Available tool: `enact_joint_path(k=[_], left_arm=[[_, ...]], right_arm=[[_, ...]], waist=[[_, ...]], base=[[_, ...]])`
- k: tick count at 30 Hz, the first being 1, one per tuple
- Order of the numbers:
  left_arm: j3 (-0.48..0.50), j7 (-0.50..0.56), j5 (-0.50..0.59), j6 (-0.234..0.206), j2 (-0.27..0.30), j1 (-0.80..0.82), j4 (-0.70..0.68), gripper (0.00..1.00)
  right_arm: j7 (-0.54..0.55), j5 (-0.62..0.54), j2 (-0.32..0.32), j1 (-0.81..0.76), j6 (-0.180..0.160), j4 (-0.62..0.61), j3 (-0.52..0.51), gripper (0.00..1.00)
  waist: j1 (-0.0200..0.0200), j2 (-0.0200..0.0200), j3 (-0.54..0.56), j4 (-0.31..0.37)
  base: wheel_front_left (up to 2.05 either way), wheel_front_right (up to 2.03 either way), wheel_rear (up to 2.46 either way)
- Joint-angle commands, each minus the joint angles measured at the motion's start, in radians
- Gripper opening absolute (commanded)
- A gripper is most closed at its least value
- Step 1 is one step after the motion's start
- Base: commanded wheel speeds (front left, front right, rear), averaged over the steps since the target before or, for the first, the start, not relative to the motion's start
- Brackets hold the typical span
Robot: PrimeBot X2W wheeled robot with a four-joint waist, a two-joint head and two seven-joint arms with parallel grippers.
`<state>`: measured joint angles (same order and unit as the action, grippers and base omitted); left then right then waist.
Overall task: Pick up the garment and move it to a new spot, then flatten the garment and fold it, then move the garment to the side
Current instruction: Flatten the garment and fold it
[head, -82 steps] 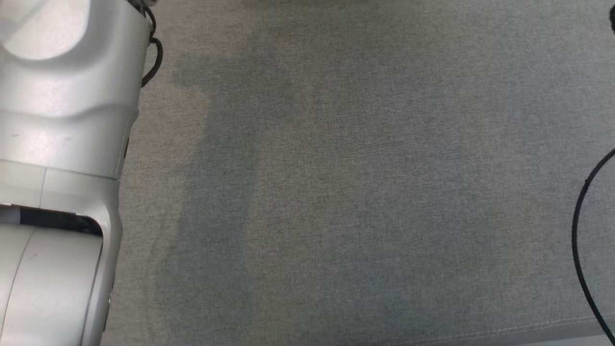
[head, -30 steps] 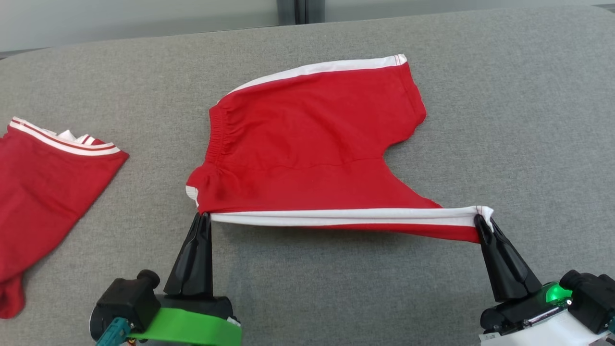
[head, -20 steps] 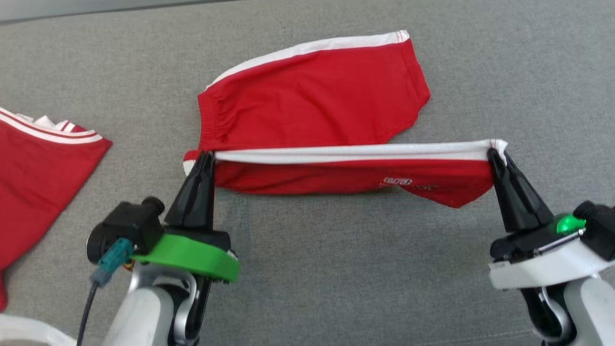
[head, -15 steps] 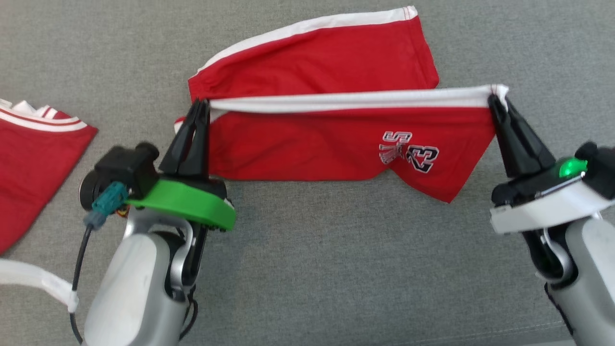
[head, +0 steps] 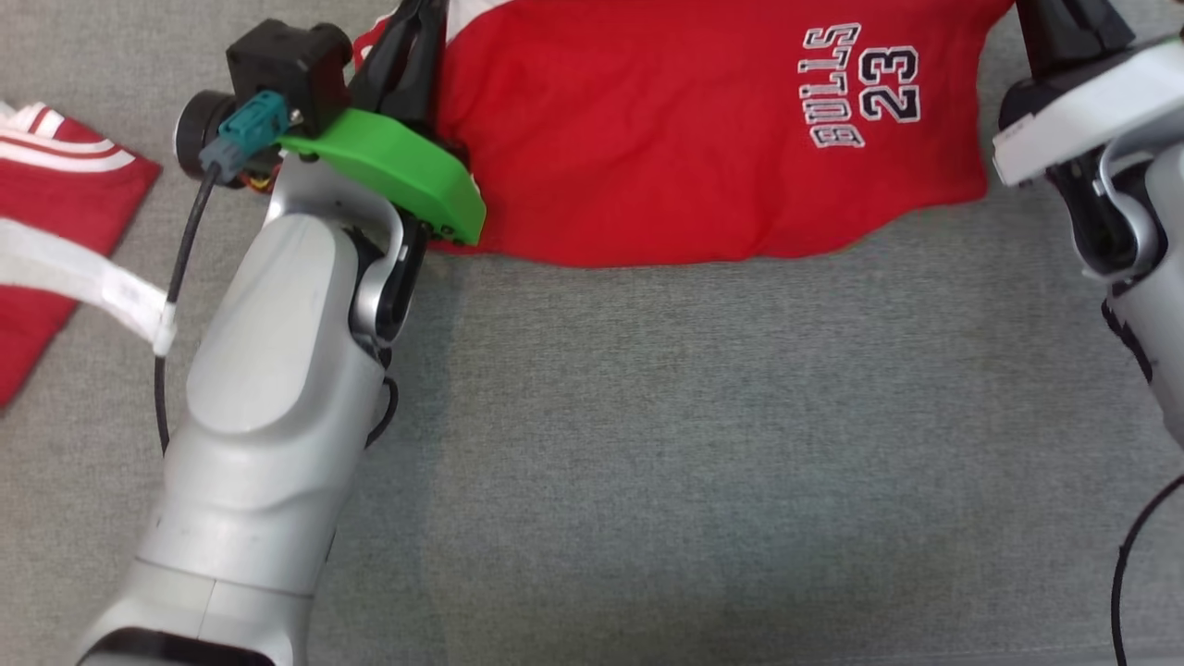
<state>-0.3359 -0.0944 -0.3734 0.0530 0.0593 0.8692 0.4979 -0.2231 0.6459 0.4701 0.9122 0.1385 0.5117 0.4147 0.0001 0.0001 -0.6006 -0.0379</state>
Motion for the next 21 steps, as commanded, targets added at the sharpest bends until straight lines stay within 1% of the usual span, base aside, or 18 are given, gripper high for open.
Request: enact_joint_path(k=[1,5,6,7,8,9,11,16,18,21], left_arm=[[0.007,-0.016,-0.014,0.001,0.012,0.037,0.029,0.0],[-0.022,-0.054,-0.03,0.021,0.003,0.092,0.118,0.0],[-0.028,-0.062,-0.037,0.026,0.003,0.099,0.136,0.38],[-0.037,-0.073,-0.041,0.029,0.001,0.106,0.157,1.0],[-0.043,-0.084,-0.045,0.032,0.0,0.111,0.17,1.0],[-0.052,-0.099,-0.048,0.034,-0.002,0.114,0.183,1.0],[-0.058,-0.13,-0.053,0.022,-0.005,0.112,0.196,1.0],[-0.054,-0.169,-0.024,-0.029,-0.006,0.053,0.165,1.0],[-0.03,-0.172,-0.002,-0.064,-0.005,0.022,0.102,1.0],[0.022,-0.171,0.05,-0.114,0.007,-0.076,-0.042,1.0]], right_arm=[[-0.013,0.017,0.016,0.038,-0.013,0.037,0.007,0.0],[-0.026,0.047,0.012,0.102,-0.01,0.126,0.07,0.0],[-0.028,0.05,0.01,0.114,-0.01,0.142,0.087,0.0],[-0.032,0.05,0.009,0.127,-0.01,0.155,0.104,0.38],[-0.036,0.051,0.008,0.135,-0.01,0.166,0.11,0.96],[-0.039,0.049,0.004,0.139,-0.008,0.176,0.114,1.0],[-0.043,0.025,0.0,0.145,-0.008,0.164,0.095,1.0],[-0.041,-0.089,-0.023,0.052,-0.008,0.044,-0.04,1.0],[-0.041,-0.133,-0.034,0.006,-0.008,-0.02,-0.093,1.0],[-0.041,-0.185,-0.058,-0.095,-0.008,-0.113,-0.164,1.0]], waist=[[-0.0001,-0.0001,-0.036,-0.033],[-0.0001,-0.0001,-0.04,-0.04],[-0.0001,-0.0001,-0.039,-0.041],[-0.0001,-0.0001,-0.038,-0.042],[-0.0001,-0.0001,-0.036,-0.042],[-0.0001,-0.0001,-0.032,-0.041],[-0.0001,-0.0001,-0.025,-0.038],[-0.0001,-0.0001,0.009,-0.028],[-0.0001,-0.0001,0.026,-0.024],[-0.0001,-0.0001,0.054,-0.016]], base=[[0.0,0.0,0.0],[0.0,0.0,0.0],[0.0,0.0,0.0],[0.0,0.0,0.0],[0.0,0.0,0.0],[0.0,0.0,0.0],[0.0,0.0,0.0],[0.0,0.0,0.0],[0.0,0.0,0.0],[0.0,0.0,0.0]])
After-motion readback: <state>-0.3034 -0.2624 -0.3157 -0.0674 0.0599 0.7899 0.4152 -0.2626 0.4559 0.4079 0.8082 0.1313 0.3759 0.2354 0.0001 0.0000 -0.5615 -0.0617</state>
